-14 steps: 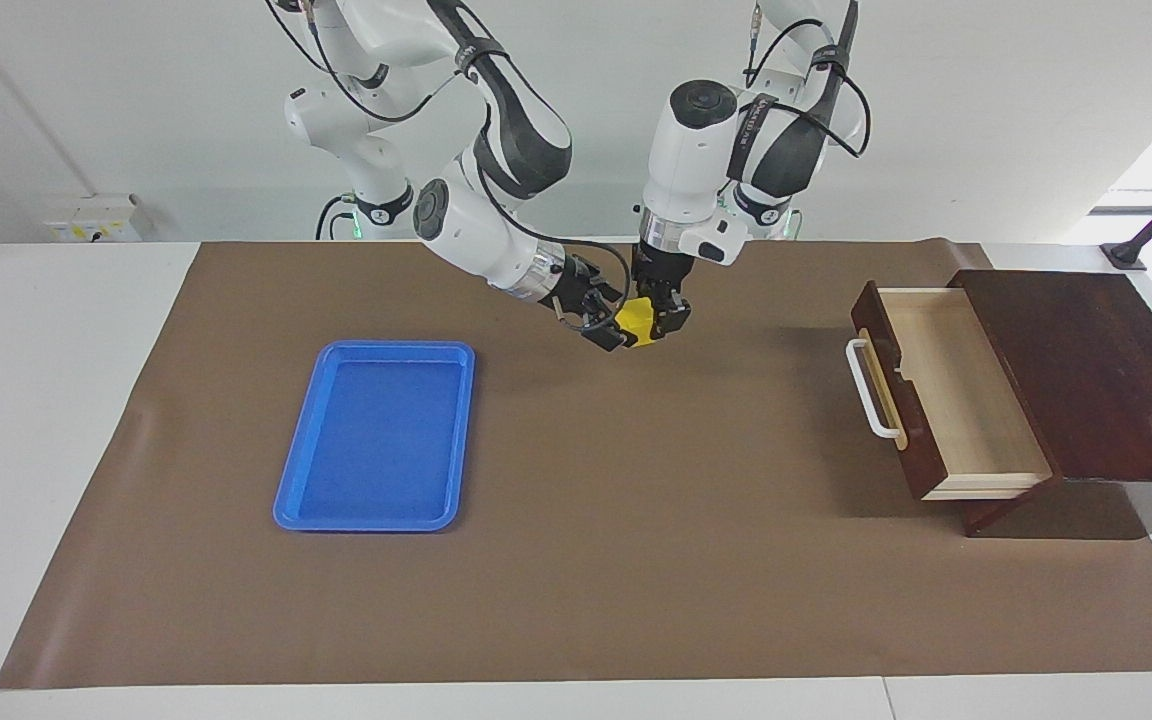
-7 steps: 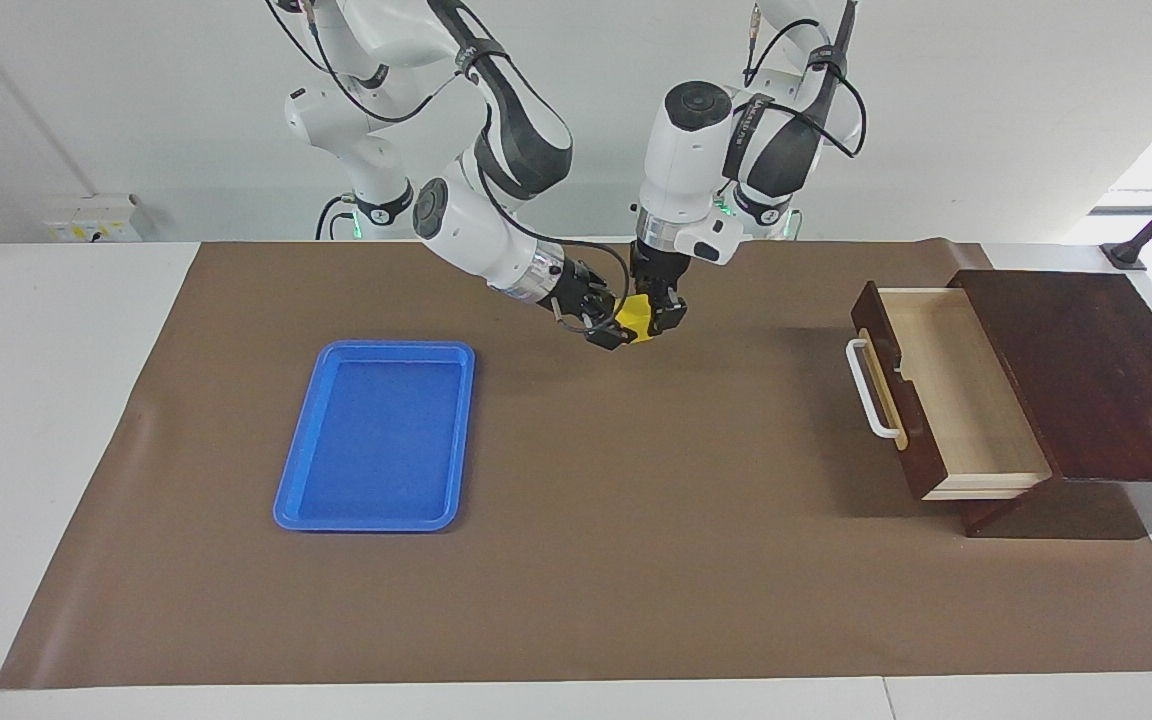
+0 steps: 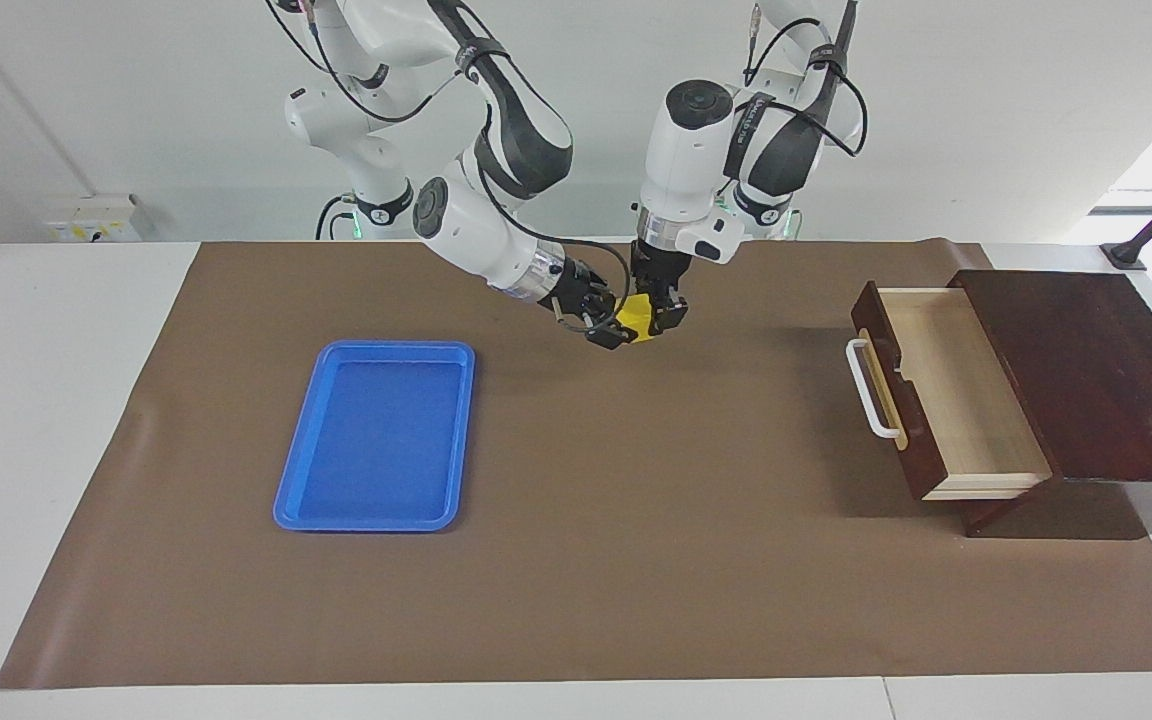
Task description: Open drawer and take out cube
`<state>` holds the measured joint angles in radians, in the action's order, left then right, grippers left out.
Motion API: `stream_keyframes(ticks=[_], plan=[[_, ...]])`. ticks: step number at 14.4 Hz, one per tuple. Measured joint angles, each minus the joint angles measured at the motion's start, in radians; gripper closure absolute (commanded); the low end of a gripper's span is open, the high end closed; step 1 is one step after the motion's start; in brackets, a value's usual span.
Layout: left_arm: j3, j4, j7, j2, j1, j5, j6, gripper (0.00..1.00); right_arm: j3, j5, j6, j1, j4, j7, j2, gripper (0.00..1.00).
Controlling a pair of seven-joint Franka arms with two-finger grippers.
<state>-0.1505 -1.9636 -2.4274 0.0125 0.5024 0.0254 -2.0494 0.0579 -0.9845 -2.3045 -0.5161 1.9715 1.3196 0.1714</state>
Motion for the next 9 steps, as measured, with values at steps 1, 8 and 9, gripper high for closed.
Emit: stream_keyframes(ticks=[1, 8, 9], plan=[[0.006, 0.003, 0.000, 0.000, -0.002, 0.000, 0.000, 0.00, 0.000, 0.000, 0.002, 0.000, 0.000, 0.000, 0.000, 1.00], [0.024, 0.012, 0.263, -0.002, -0.249, -0.007, 0.042, 0.00, -0.012, -0.014, 0.124, 0.111, -0.044, 0.001, 0.007, 1.00], [0.027, 0.011, 0.322, -0.002, -0.302, -0.019, 0.044, 0.00, -0.015, -0.011, 0.152, 0.169, -0.055, 0.001, 0.007, 1.00]])
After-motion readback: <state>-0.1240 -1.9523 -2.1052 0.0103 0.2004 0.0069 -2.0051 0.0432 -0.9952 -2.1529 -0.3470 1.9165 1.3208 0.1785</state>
